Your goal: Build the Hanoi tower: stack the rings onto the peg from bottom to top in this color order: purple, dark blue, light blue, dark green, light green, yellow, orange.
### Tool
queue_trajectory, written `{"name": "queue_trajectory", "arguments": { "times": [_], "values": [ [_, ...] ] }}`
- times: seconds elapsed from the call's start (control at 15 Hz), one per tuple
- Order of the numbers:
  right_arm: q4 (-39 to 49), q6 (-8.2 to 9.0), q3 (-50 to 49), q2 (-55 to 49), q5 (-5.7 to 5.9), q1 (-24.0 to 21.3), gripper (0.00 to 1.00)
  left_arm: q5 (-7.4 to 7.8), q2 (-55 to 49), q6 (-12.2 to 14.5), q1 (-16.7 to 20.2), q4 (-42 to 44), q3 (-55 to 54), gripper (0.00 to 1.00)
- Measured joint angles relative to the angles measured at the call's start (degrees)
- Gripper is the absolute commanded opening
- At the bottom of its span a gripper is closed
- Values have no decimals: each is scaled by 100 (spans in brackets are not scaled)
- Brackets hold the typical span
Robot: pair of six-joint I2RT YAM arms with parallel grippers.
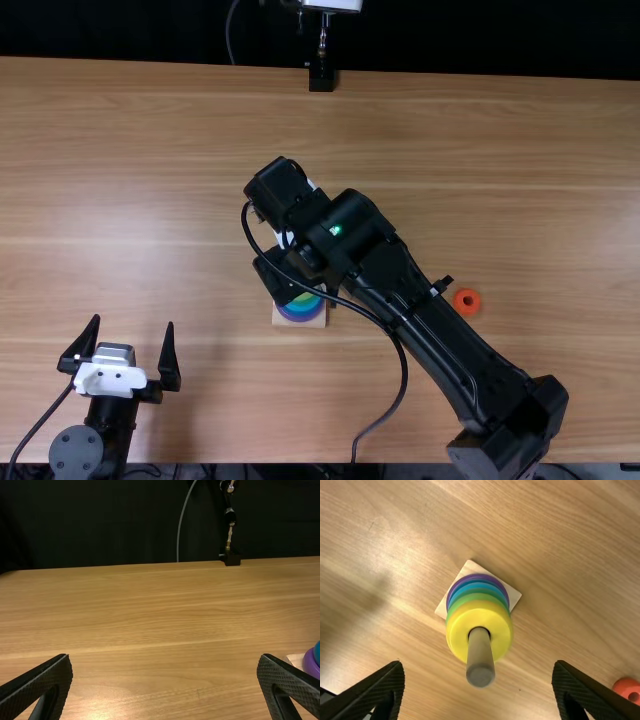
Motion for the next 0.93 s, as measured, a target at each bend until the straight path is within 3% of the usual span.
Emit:
{"name": "queue_trajectory", "arguments": {
  "times": [0.47,0.67,0.8,0.87,0.93],
  "values": [
    [374,-33,249,2,57,-188,100,0,0,0,0,-2,0,100],
    [1440,-52,-105,-4,356,-1294,100,0,2,0,0,-4,0,100],
    [2494,-103,-1126,-70,468,-1943,100,2,0,-2,0,-2,0,100],
    [2970,-240,-1827,-297,483,-2188,100,2,0,0,0,-4,0,100],
    [3442,-492,-2415,-645,472,-2387,100,-2,0,2,0,-4,0,100]
  ]
}}
